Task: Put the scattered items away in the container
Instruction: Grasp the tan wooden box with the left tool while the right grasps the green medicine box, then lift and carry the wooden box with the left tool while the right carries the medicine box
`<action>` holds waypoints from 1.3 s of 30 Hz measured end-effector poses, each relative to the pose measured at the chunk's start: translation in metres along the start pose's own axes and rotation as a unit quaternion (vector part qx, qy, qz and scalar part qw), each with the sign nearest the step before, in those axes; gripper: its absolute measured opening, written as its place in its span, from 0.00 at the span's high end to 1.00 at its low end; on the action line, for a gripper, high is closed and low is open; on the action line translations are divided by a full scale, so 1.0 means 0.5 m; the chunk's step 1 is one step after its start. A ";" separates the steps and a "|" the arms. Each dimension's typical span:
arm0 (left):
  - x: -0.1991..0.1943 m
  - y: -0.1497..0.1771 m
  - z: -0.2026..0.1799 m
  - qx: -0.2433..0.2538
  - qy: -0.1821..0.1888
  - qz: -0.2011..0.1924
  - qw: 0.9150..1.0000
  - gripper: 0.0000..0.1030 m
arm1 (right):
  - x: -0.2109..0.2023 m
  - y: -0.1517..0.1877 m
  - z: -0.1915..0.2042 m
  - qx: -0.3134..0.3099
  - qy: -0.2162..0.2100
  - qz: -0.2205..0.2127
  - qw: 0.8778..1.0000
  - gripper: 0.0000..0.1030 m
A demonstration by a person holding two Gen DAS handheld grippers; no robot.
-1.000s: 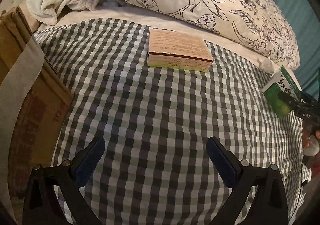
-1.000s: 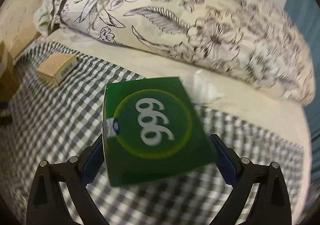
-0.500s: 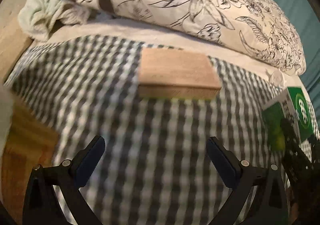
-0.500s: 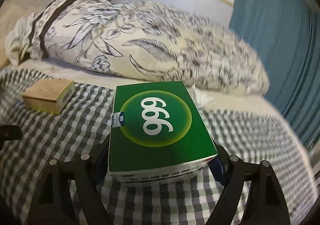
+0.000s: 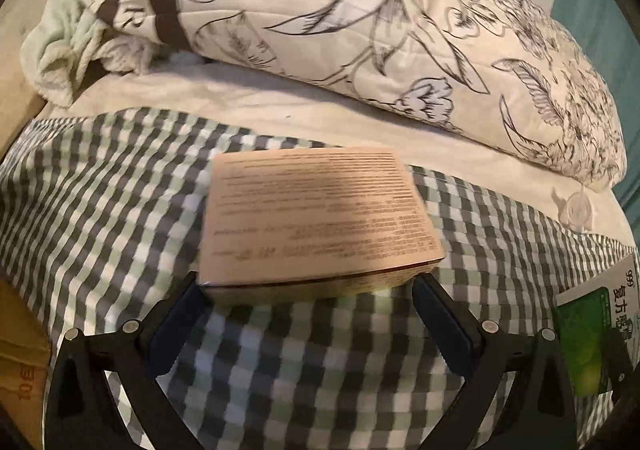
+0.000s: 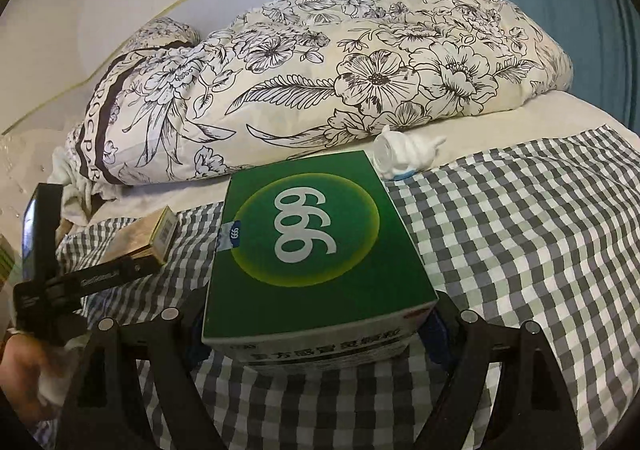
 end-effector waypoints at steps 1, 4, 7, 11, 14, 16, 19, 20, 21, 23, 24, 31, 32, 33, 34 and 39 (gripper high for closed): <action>-0.003 -0.001 -0.004 0.007 0.000 -0.002 1.000 0.00 | 0.000 0.000 0.000 0.000 -0.001 0.000 1.000 0.20; -0.011 -0.010 -0.011 0.034 0.011 -0.006 0.999 0.00 | -0.002 0.000 -0.005 0.008 -0.007 0.000 1.000 0.20; -0.010 -0.033 0.008 0.070 0.004 0.010 0.998 0.00 | -0.004 -0.002 -0.013 0.021 -0.015 0.001 1.000 0.20; 0.009 -0.051 0.032 0.112 -0.005 0.075 0.991 0.00 | -0.005 -0.003 -0.015 0.022 -0.016 0.001 1.000 0.20; 0.008 -0.069 0.033 0.154 -0.016 0.091 0.984 0.00 | -0.005 -0.004 -0.017 0.024 -0.018 0.002 1.000 0.20; 0.012 -0.079 0.028 0.202 -0.047 0.114 0.972 0.00 | -0.005 -0.005 -0.020 0.030 -0.022 0.004 0.999 0.19; 0.023 -0.085 0.002 0.285 -0.054 0.143 0.946 0.00 | -0.003 -0.005 -0.020 0.032 -0.025 0.006 0.999 0.19; 0.027 -0.090 -0.004 0.309 -0.050 0.140 0.939 0.00 | -0.003 -0.004 -0.019 0.031 -0.024 0.007 0.999 0.19; 0.035 -0.094 -0.005 0.330 -0.049 0.142 0.932 0.00 | -0.003 -0.004 -0.018 0.030 -0.023 0.007 0.999 0.19; 0.056 -0.096 -0.001 0.358 -0.044 0.158 0.919 0.00 | -0.003 -0.004 -0.018 0.030 -0.023 0.007 0.999 0.19; 0.065 -0.095 0.001 0.371 -0.038 0.162 0.914 0.00 | -0.002 -0.004 -0.018 0.031 -0.024 0.008 0.999 0.19; 0.104 -0.100 -0.019 0.446 0.026 0.143 0.883 0.00 | 0.000 -0.001 -0.011 0.024 -0.018 0.011 0.999 0.18; 0.109 -0.099 -0.024 0.446 0.031 0.150 0.882 0.00 | 0.000 -0.001 -0.011 0.024 -0.018 0.011 0.999 0.18; 0.116 -0.098 -0.023 0.439 0.034 0.159 0.884 0.00 | 0.001 0.000 -0.011 0.024 -0.019 0.012 0.999 0.18; 0.119 -0.098 -0.021 0.426 0.039 0.164 0.889 0.00 | 0.002 0.000 -0.012 0.025 -0.019 0.014 0.999 0.18; 0.108 -0.072 0.009 0.328 0.074 0.210 0.918 0.00 | 0.004 0.000 -0.012 0.024 -0.019 0.016 0.999 0.18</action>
Point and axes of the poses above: each gripper's, at about its wrist camera, not at the fingertips, and x roughly the way its jaws point, z to its left, y to its underside, the point moved 6 cm from there along x, roughly the way its jaws point, and after that the axes turned 4 degrees about x, right-handed, at the moved point
